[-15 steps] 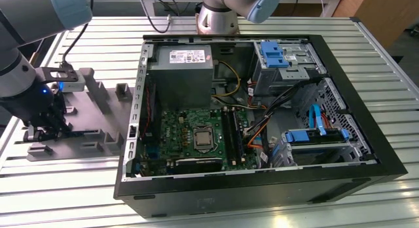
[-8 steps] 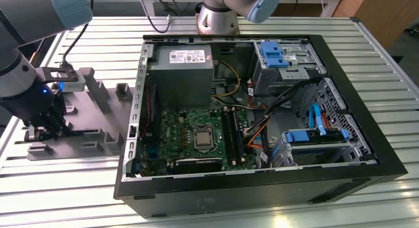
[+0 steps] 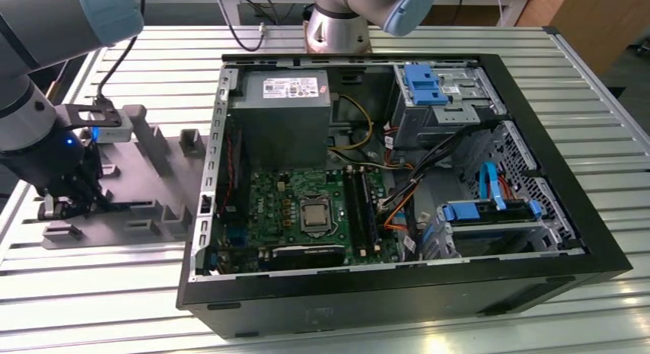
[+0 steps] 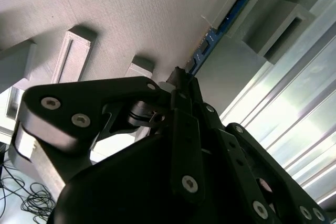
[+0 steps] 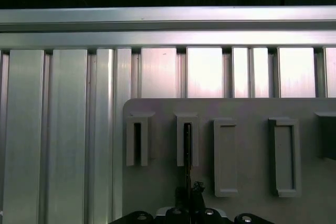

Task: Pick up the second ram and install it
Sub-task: 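Pick up the second ram and move it above second insertion slot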

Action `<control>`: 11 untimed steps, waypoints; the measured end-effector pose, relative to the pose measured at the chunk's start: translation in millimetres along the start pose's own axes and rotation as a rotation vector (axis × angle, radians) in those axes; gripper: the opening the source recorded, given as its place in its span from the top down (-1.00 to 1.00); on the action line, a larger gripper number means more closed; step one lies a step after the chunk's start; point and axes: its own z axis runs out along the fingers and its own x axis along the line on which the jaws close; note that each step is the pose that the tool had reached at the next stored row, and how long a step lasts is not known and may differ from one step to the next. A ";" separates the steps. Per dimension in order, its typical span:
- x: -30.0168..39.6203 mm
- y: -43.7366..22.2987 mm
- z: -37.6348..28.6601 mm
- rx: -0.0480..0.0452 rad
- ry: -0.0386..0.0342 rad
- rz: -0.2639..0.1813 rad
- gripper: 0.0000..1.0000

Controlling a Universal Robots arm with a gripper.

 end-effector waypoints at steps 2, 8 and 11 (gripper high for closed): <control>0.0 0.0 0.0 0.0001 0.0000 0.000 0.72; -0.1 0.1 -6.3 -0.0001 0.0001 0.000 0.72; -0.1 0.1 -12.2 0.0000 0.0000 0.000 0.72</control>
